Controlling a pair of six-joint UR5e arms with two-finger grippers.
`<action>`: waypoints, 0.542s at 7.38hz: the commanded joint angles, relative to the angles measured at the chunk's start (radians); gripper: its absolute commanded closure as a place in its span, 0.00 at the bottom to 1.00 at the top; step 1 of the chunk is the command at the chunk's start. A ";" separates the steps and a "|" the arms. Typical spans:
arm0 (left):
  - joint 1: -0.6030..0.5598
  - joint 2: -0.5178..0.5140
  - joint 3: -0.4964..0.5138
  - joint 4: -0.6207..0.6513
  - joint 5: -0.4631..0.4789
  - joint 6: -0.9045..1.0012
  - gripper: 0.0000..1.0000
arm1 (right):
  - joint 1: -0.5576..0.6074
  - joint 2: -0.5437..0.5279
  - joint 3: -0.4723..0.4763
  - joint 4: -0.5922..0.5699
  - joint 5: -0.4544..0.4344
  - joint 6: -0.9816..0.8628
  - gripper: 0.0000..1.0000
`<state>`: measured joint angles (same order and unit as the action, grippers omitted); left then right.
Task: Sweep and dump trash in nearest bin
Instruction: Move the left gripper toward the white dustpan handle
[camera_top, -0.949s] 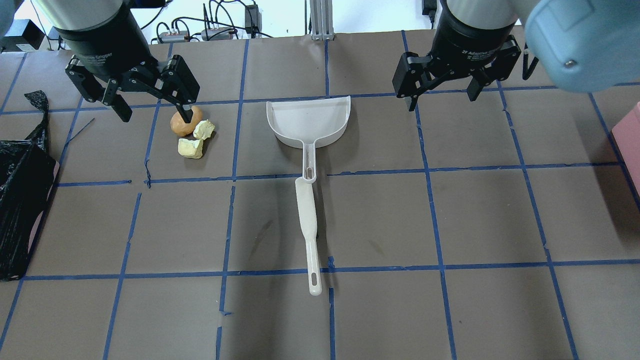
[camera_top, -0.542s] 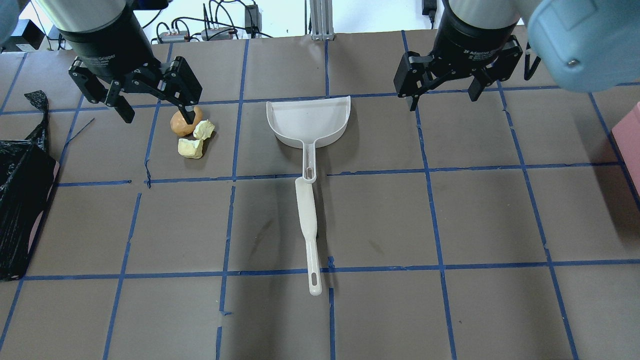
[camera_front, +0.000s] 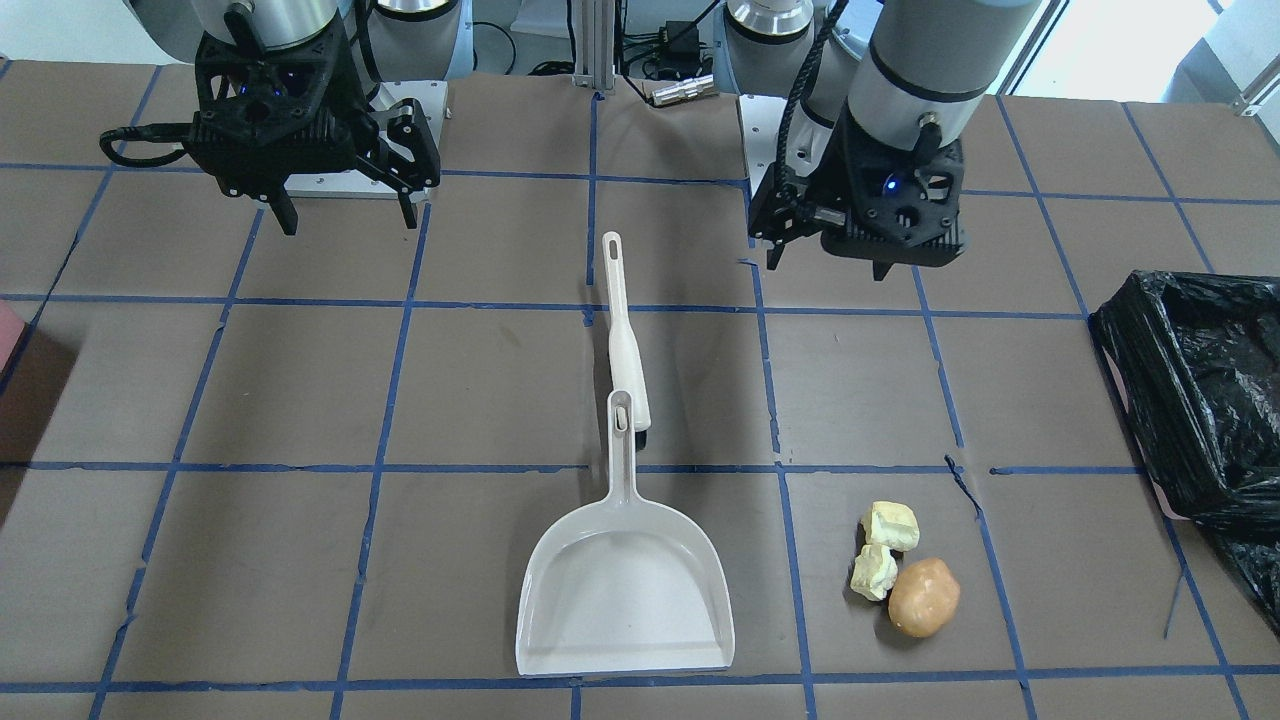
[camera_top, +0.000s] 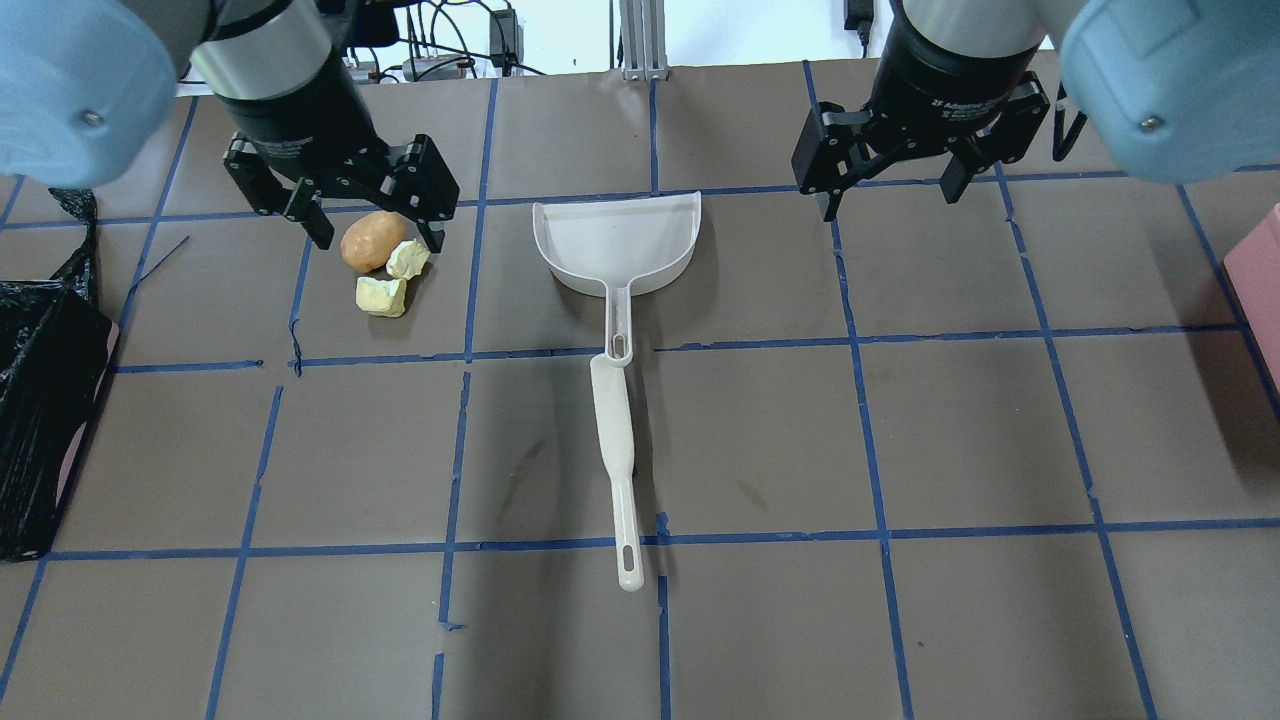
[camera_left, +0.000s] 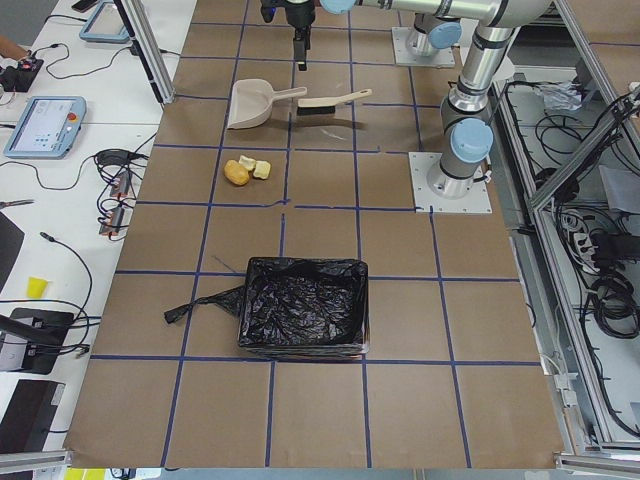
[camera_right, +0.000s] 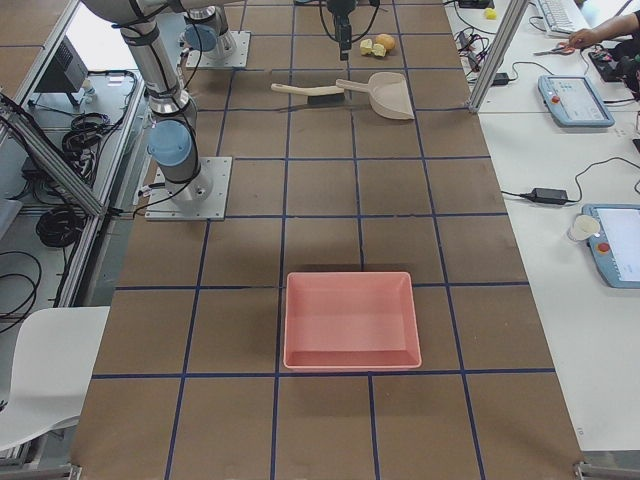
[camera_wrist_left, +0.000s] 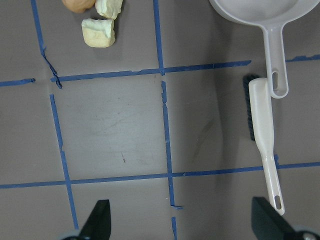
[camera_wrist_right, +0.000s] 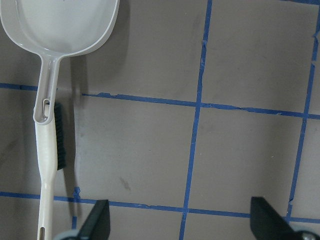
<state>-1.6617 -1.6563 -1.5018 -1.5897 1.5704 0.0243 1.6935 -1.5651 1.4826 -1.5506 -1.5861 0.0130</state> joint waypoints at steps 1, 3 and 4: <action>-0.059 -0.058 -0.121 0.225 -0.004 -0.047 0.00 | -0.006 0.000 0.001 0.000 0.000 -0.002 0.00; -0.090 -0.115 -0.187 0.395 -0.113 -0.090 0.00 | -0.005 -0.001 0.001 0.000 0.003 0.002 0.00; -0.119 -0.158 -0.189 0.469 -0.109 -0.090 0.00 | -0.002 -0.001 0.001 -0.002 0.003 0.002 0.00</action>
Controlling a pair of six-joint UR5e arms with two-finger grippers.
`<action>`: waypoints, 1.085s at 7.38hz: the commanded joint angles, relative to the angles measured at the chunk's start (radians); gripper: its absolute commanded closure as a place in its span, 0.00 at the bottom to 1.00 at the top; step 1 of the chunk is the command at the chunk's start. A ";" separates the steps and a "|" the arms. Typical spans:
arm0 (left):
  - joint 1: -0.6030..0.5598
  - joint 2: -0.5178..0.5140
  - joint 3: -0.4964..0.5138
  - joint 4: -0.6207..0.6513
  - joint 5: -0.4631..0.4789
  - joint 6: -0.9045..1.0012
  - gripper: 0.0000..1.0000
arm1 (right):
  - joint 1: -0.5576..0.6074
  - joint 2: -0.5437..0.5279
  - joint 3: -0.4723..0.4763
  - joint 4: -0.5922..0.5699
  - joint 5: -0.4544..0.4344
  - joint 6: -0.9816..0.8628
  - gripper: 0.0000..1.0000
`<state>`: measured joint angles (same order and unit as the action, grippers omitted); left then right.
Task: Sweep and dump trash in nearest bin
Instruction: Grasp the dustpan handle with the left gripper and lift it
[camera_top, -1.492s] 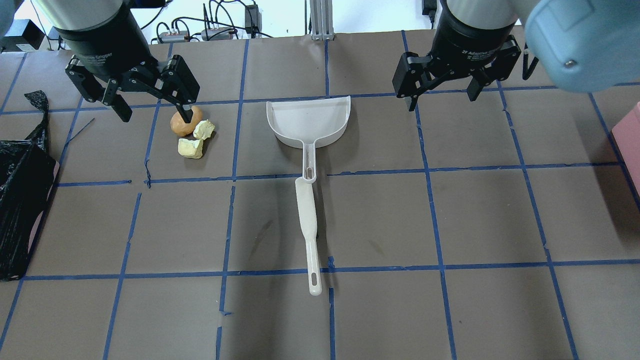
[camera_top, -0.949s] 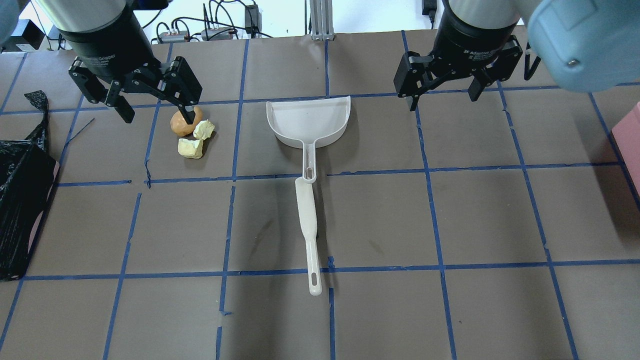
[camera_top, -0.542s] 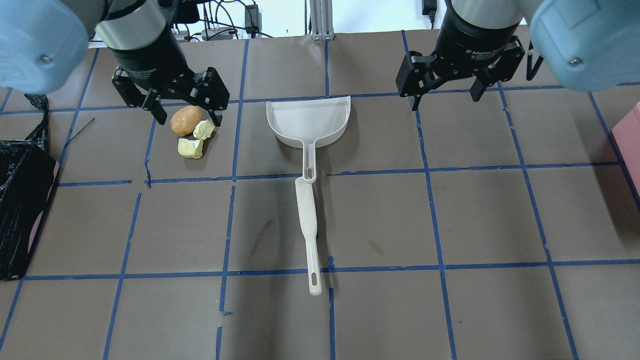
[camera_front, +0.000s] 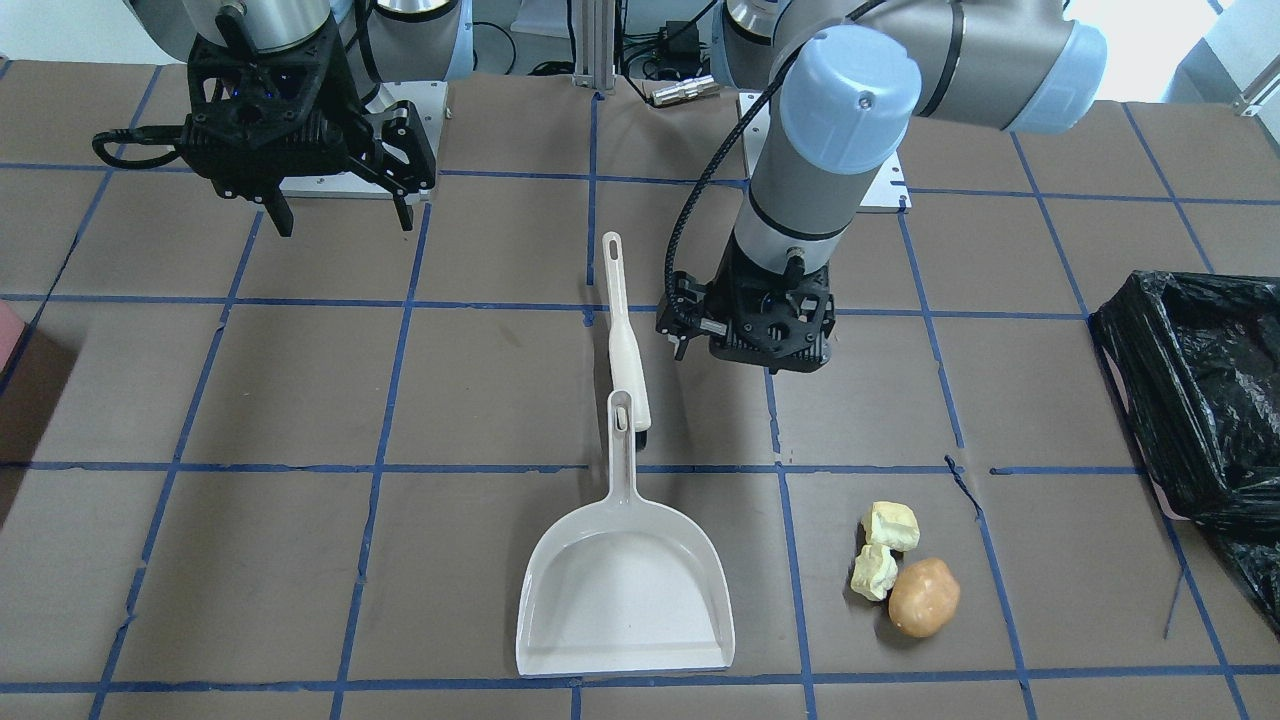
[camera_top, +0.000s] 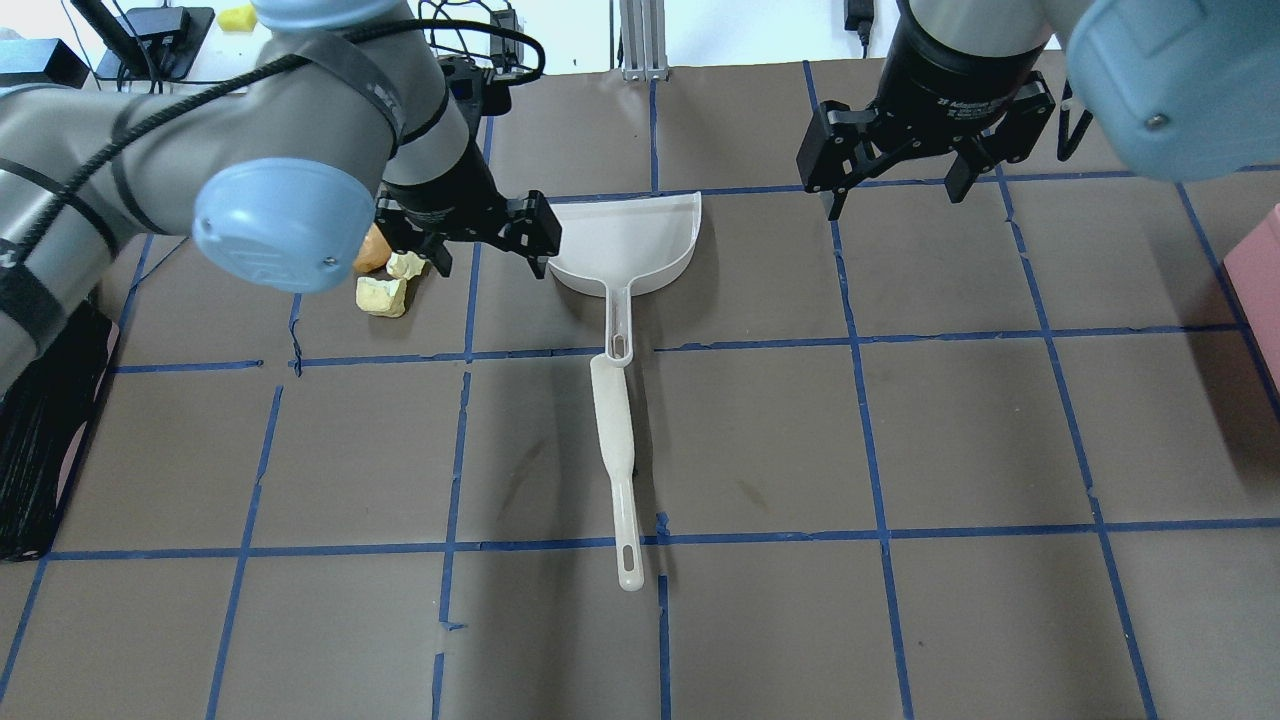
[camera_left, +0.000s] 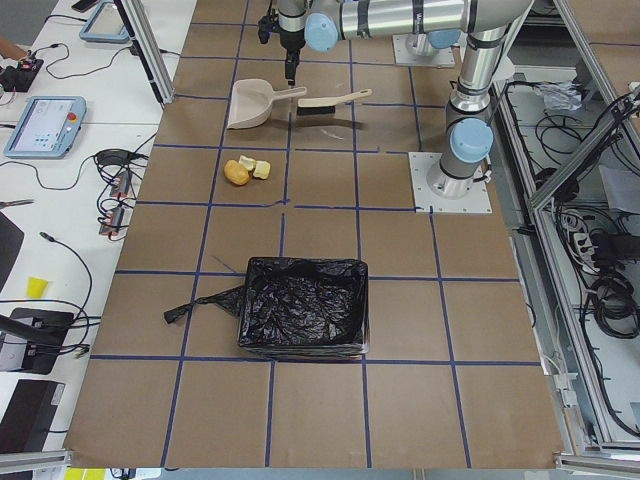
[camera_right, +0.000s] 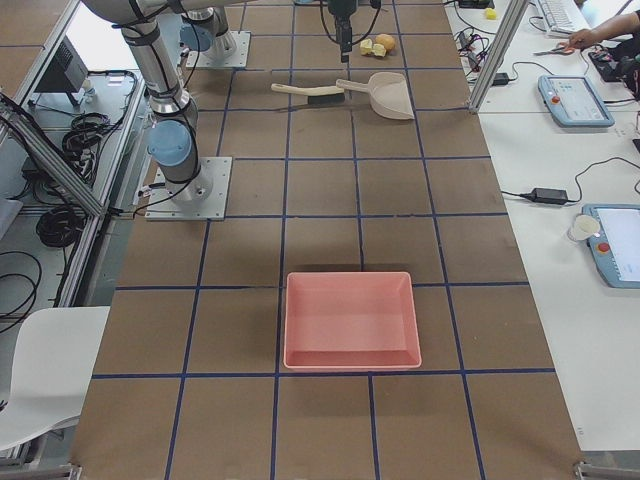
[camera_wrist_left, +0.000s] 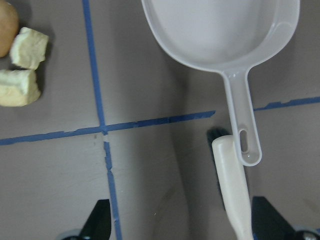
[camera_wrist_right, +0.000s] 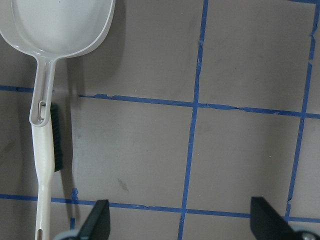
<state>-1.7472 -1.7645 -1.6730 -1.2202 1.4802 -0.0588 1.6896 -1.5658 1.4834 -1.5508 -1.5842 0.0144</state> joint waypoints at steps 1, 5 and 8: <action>-0.052 -0.085 -0.025 0.125 -0.017 -0.010 0.01 | 0.002 0.000 0.000 -0.003 0.003 0.001 0.00; -0.104 -0.170 -0.062 0.264 -0.017 -0.108 0.02 | -0.001 0.000 0.000 -0.005 0.006 -0.005 0.00; -0.135 -0.205 -0.096 0.350 0.056 -0.142 0.02 | -0.001 0.001 0.002 -0.005 0.009 -0.004 0.00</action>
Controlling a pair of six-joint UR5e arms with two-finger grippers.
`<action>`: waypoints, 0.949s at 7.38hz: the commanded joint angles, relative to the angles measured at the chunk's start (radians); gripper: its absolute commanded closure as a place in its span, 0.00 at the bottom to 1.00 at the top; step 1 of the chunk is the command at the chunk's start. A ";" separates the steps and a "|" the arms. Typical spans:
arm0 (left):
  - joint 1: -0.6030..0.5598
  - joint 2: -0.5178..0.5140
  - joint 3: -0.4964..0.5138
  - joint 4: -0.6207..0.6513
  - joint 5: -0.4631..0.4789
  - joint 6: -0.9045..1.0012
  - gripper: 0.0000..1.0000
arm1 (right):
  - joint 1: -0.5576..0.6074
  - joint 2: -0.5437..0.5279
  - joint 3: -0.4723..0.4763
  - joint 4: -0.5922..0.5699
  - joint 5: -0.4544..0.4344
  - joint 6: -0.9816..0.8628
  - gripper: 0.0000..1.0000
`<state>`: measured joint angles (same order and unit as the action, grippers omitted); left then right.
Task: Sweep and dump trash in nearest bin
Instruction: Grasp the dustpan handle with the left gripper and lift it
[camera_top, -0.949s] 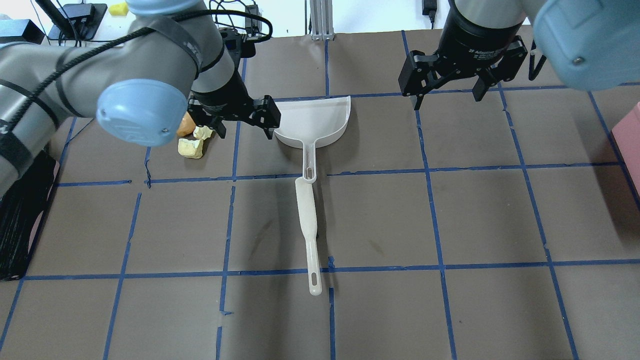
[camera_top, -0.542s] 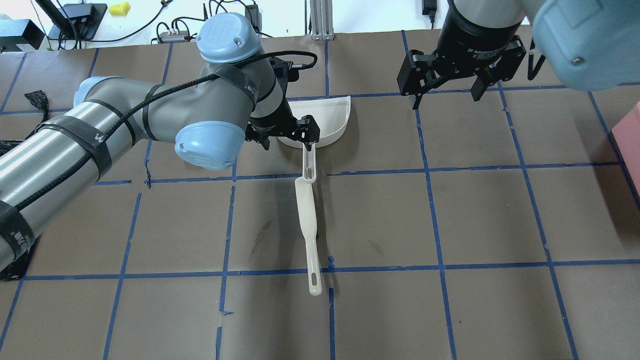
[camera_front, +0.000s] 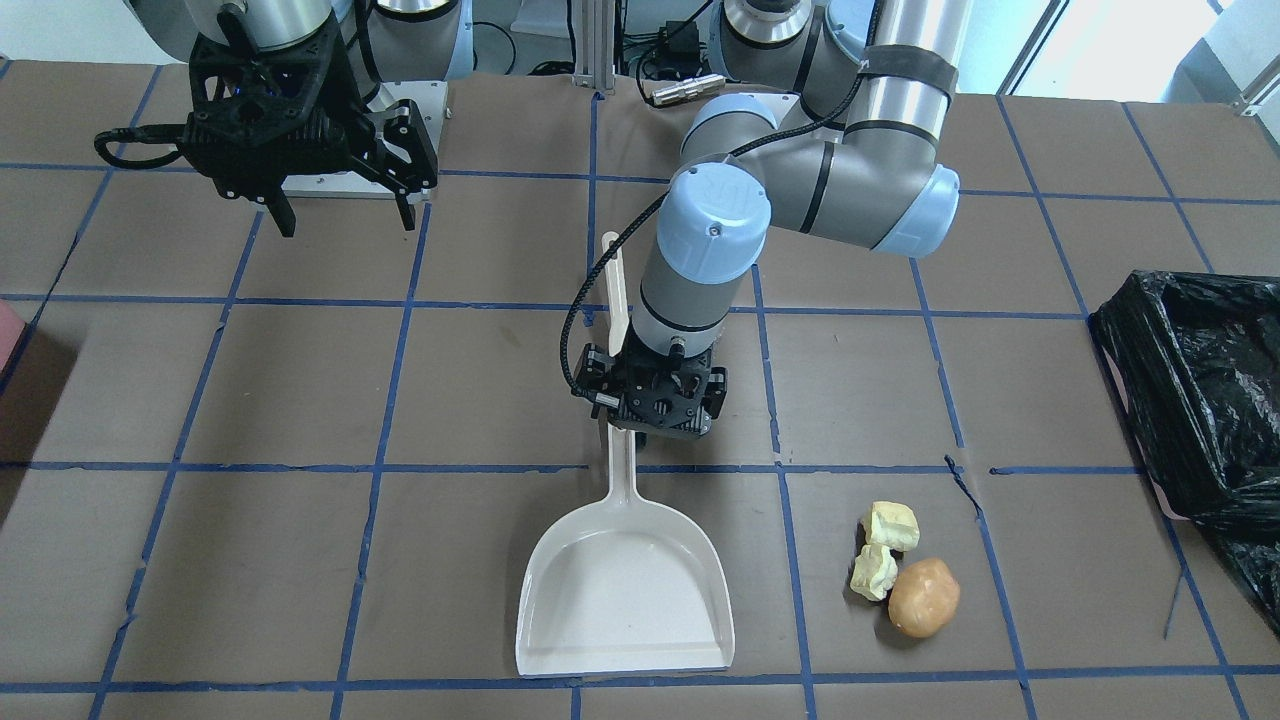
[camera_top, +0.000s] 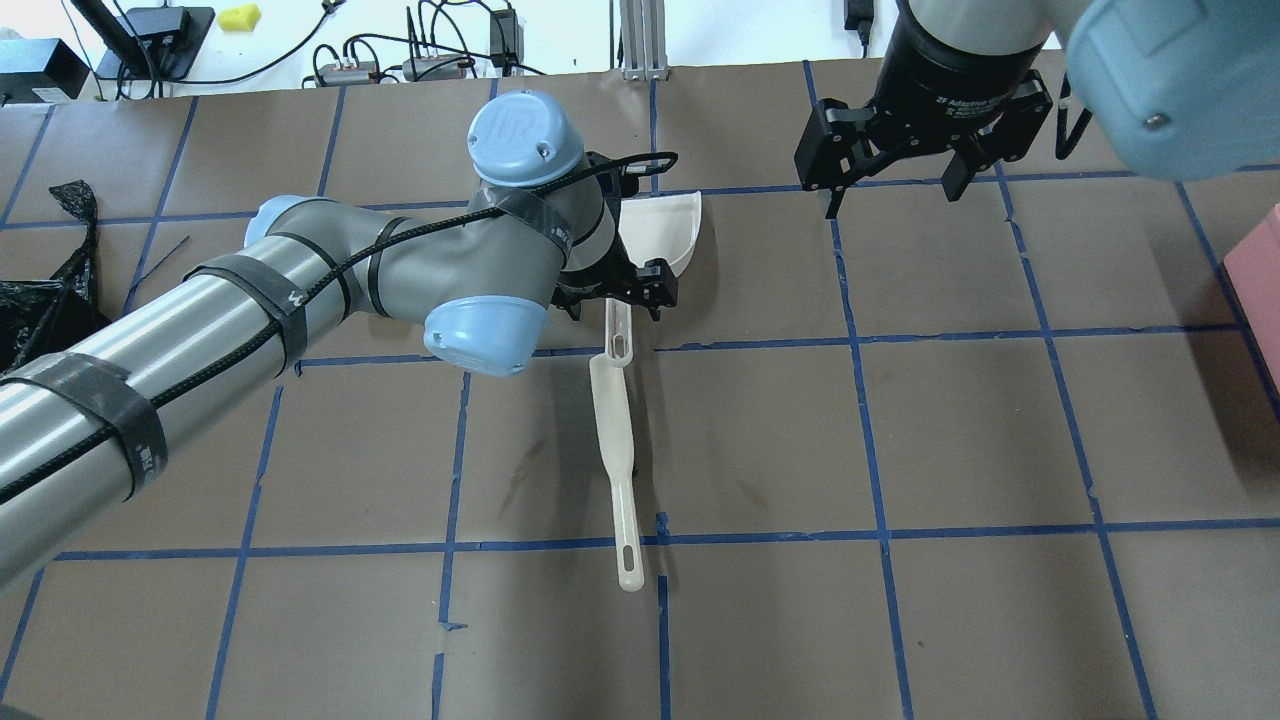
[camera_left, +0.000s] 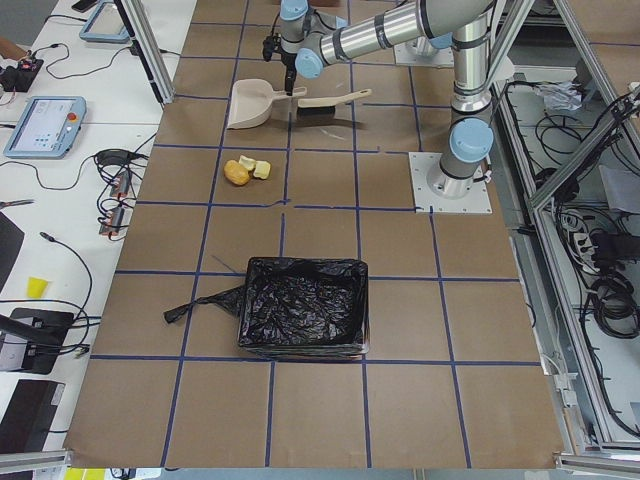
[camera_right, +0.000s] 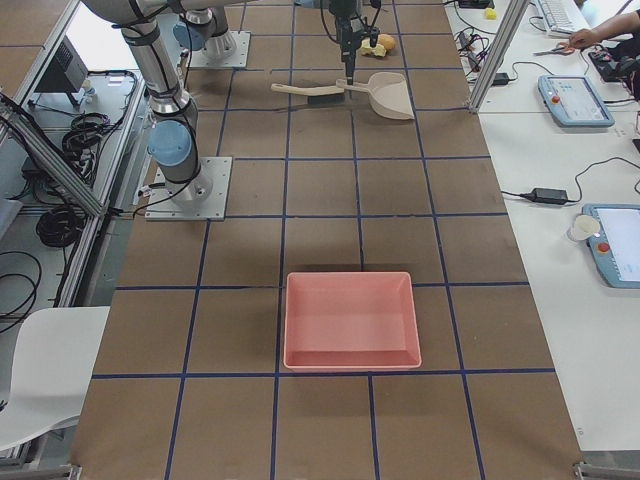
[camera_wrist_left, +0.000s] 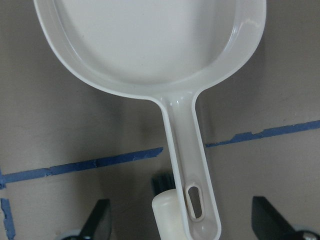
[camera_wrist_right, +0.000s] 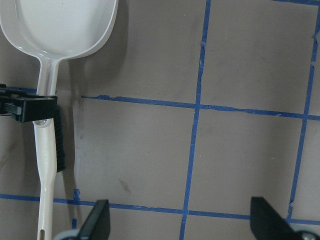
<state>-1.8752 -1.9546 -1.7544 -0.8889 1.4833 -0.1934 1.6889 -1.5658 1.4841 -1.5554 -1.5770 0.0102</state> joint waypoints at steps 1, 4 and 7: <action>-0.016 -0.021 -0.028 0.039 0.073 -0.030 0.02 | -0.002 0.001 -0.001 0.000 0.002 0.001 0.00; -0.031 -0.030 -0.036 0.071 0.072 -0.044 0.12 | -0.002 0.001 -0.001 0.000 0.002 0.001 0.00; -0.030 -0.032 -0.036 0.070 0.071 -0.038 0.48 | -0.002 0.003 0.001 0.000 0.002 -0.001 0.00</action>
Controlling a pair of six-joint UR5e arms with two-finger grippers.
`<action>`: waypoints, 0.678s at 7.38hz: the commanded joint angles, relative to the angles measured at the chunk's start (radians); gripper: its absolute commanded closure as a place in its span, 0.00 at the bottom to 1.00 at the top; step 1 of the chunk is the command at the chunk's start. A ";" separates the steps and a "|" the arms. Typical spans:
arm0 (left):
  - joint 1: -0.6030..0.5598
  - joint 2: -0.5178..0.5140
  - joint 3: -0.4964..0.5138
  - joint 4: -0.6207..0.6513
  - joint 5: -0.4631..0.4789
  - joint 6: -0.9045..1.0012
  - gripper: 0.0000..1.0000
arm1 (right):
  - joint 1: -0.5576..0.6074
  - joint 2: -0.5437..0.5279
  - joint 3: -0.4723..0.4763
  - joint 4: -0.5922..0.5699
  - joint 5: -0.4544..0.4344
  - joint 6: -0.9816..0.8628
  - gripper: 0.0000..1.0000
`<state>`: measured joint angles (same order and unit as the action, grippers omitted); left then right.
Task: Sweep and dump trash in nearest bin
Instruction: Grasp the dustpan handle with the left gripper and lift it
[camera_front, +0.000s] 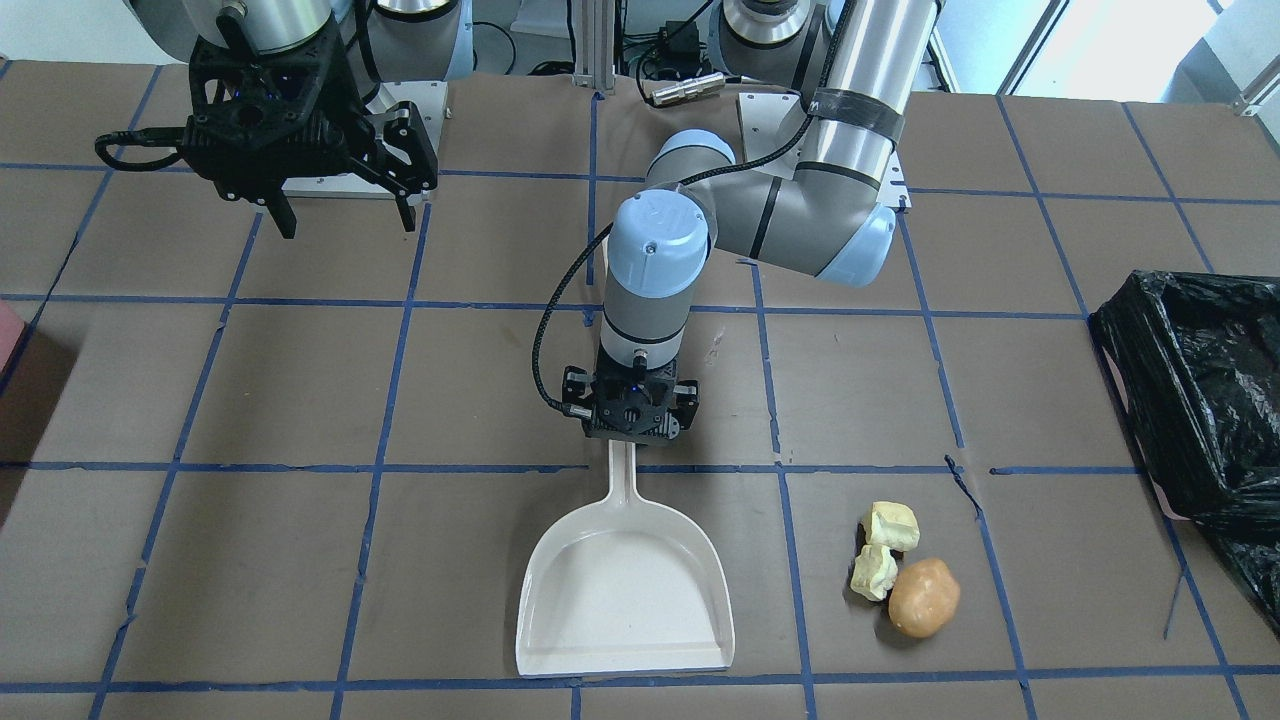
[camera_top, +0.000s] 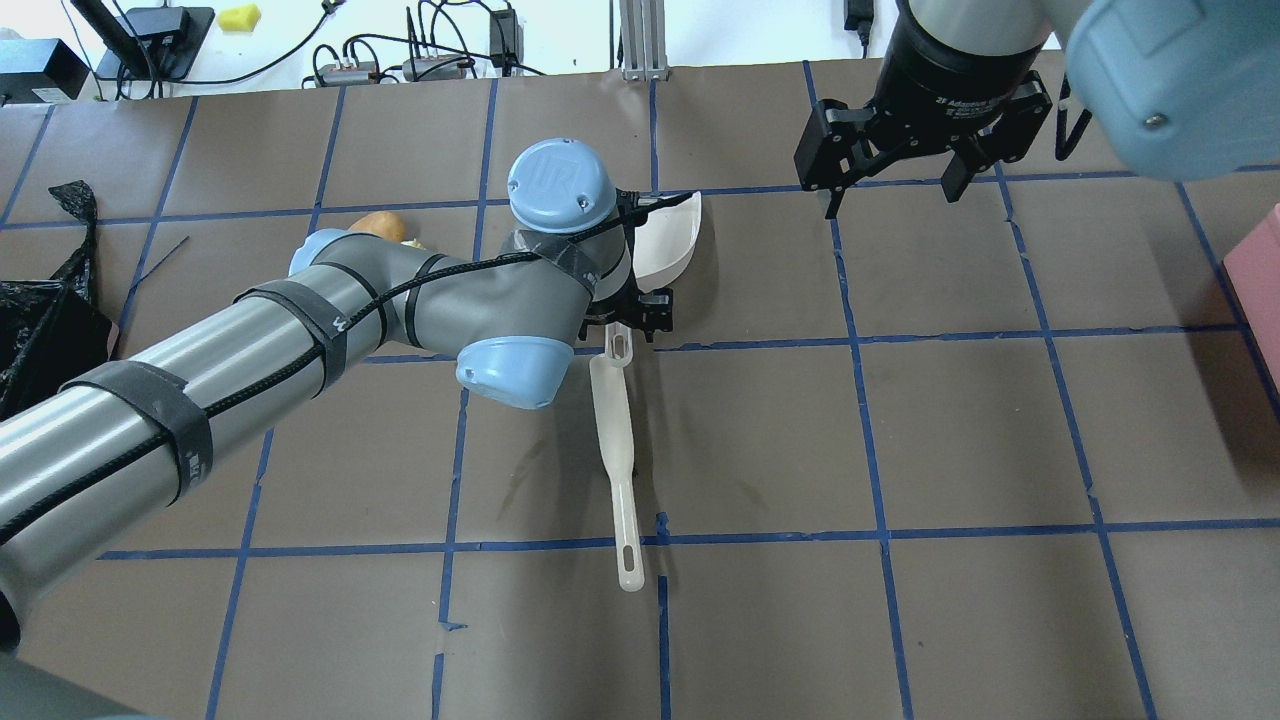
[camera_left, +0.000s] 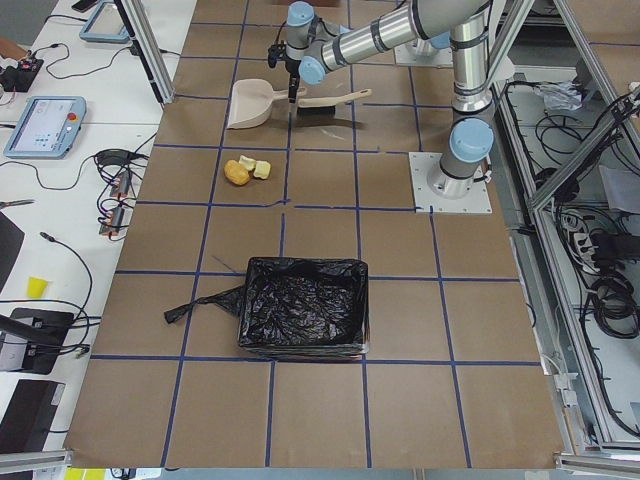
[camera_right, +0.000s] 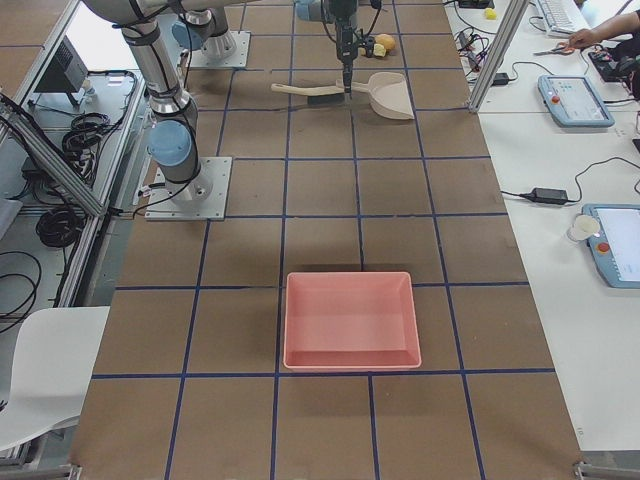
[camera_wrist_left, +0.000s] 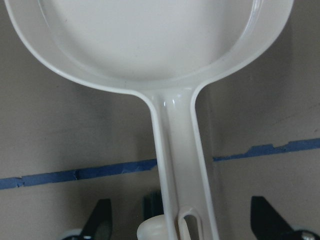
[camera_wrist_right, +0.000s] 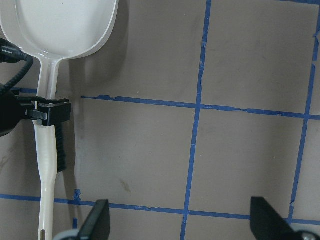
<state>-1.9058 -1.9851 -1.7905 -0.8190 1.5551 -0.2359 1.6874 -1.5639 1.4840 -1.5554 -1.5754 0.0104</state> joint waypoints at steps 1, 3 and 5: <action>0.001 -0.007 0.000 0.003 -0.003 0.003 0.69 | 0.000 0.005 -0.001 -0.006 0.000 -0.003 0.00; 0.001 -0.015 0.010 0.003 -0.007 0.000 0.92 | -0.002 0.004 -0.001 -0.008 0.000 -0.003 0.00; 0.005 0.008 0.034 -0.008 -0.041 0.015 0.99 | 0.000 0.005 -0.002 -0.018 0.000 -0.003 0.00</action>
<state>-1.9040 -1.9928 -1.7703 -0.8219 1.5356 -0.2318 1.6862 -1.5596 1.4829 -1.5655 -1.5754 0.0069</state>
